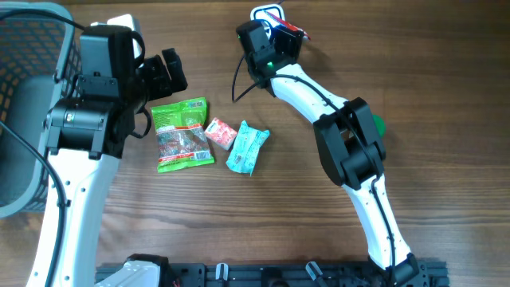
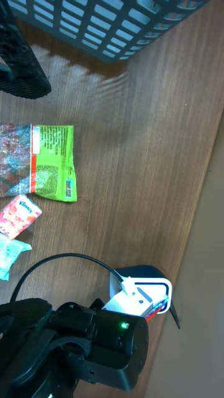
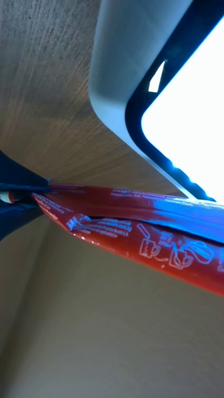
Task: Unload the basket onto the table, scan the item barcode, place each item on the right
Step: 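Hold red stick snack barcode against the white scanner, then carry red stick snack right and drop it beside the jar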
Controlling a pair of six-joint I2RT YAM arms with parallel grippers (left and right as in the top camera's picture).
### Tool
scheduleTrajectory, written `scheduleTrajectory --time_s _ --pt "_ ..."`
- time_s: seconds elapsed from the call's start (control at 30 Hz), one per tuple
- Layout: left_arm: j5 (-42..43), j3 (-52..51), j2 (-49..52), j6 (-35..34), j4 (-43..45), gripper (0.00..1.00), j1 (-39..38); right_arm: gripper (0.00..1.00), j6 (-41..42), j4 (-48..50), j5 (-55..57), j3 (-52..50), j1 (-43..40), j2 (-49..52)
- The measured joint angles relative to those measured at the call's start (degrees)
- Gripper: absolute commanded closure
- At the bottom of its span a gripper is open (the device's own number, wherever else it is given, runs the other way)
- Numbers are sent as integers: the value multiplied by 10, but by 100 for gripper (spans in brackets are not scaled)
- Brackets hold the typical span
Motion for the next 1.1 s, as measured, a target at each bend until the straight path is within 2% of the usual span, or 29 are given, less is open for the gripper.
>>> scheduleTrajectory --time_s 0.1,0.23,0.27,0.3,0.37,0.4,0.57,0.63,0.73,0.93,1.0,1.1 --pt "0 0 0 0 0 0 0 96 41 -48 -4 0 5 -36" --pt "0 0 0 0 -1 0 0 96 153 -196 -50 3 15 -151" --pt "0 0 0 0 0 0 0 96 195 -261 -76 3 17 -189" --pt "0 0 0 0 -1 0 0 96 275 -337 -119 4 18 -252" --pt "0 0 0 0 0 0 0 96 380 -464 -194 10 14 -309" --pt "0 0 0 0 -1 0 0 96 414 -497 -220 10 11 -329" --pt "0 0 0 0 0 0 0 96 555 -668 -362 10 -9 -373" --pt "0 0 0 0 -1 0 0 96 605 -708 -413 -4 -8 -373" --pt "0 0 0 0 -1 0 0 96 675 -705 -456 -61 -7 -374" --pt "0 0 0 0 0 0 0 95 763 -564 -446 -309 -8 -374" --pt "0 0 0 0 -1 0 0 85 778 -491 -433 -391 -10 -373" --pt "0 0 0 0 0 0 0 49 787 -421 -426 -467 -15 -373"
